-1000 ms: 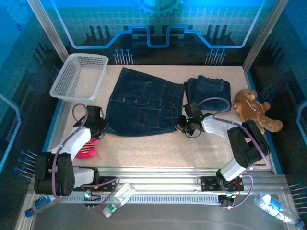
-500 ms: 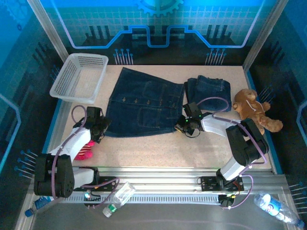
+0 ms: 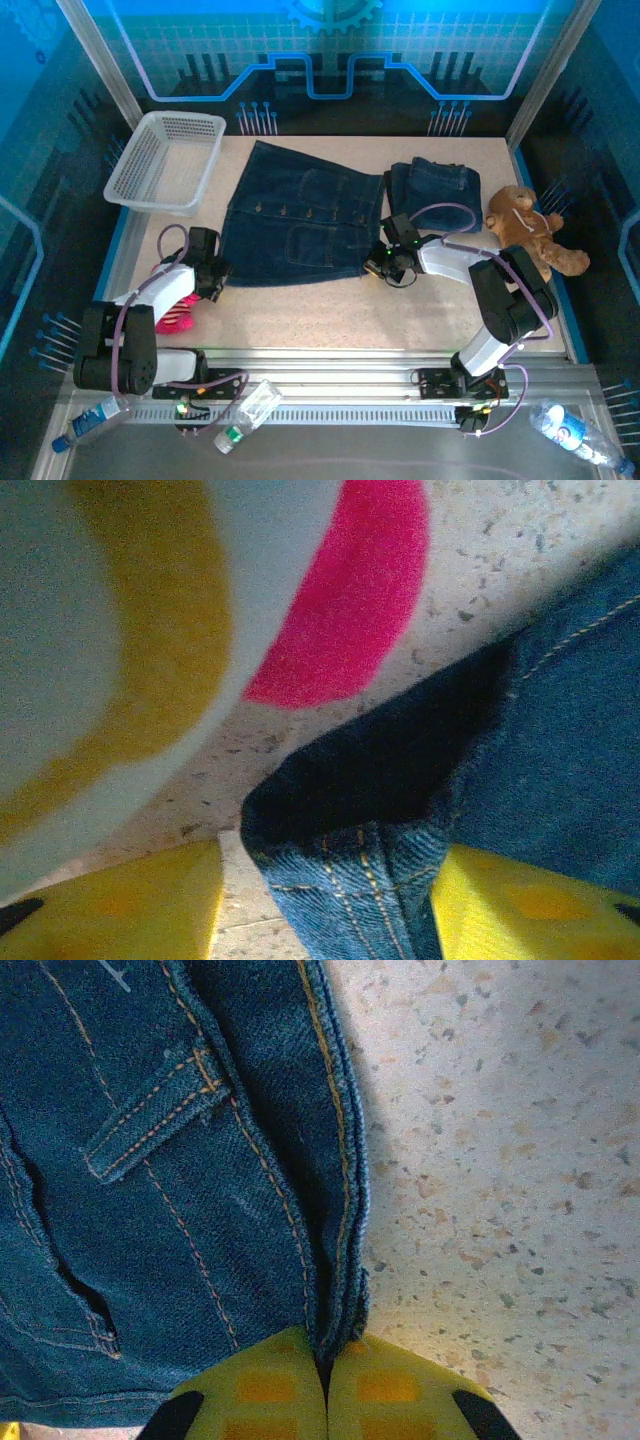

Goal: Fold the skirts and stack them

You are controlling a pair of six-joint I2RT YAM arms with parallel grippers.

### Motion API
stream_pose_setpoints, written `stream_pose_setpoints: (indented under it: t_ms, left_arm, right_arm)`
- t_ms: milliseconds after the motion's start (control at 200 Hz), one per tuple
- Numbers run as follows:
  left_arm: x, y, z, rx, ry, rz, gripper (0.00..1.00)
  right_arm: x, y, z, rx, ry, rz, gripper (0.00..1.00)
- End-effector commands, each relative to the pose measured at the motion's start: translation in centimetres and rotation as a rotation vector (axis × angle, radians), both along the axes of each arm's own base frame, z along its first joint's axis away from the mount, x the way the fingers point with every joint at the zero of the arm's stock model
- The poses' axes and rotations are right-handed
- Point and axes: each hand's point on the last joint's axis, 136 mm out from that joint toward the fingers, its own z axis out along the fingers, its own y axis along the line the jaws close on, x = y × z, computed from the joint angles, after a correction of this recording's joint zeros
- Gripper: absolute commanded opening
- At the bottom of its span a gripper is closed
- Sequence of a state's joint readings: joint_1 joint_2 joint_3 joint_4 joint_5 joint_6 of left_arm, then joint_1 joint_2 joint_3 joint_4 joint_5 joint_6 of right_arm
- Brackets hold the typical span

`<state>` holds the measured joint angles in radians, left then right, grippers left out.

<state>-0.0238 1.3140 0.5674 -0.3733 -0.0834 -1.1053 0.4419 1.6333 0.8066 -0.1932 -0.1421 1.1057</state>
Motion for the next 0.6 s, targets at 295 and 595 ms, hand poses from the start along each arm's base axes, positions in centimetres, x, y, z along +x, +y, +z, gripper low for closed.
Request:
stream_pose_setpoints:
  t_ms: [295, 595]
  left_arm:
    - [2.7, 0.9, 4.7, 0.101, -0.152, -0.052, 0.00]
    - [-1.6, 2.1, 11.2, 0.163, -0.263, -0.028, 0.00]
  right_arm:
    - [0.3, -1.2, 2.0, -0.015, -0.055, 0.027, 0.00]
    - [-2.0, -1.0, 5.6, 0.044, -0.089, 0.083, 0.00]
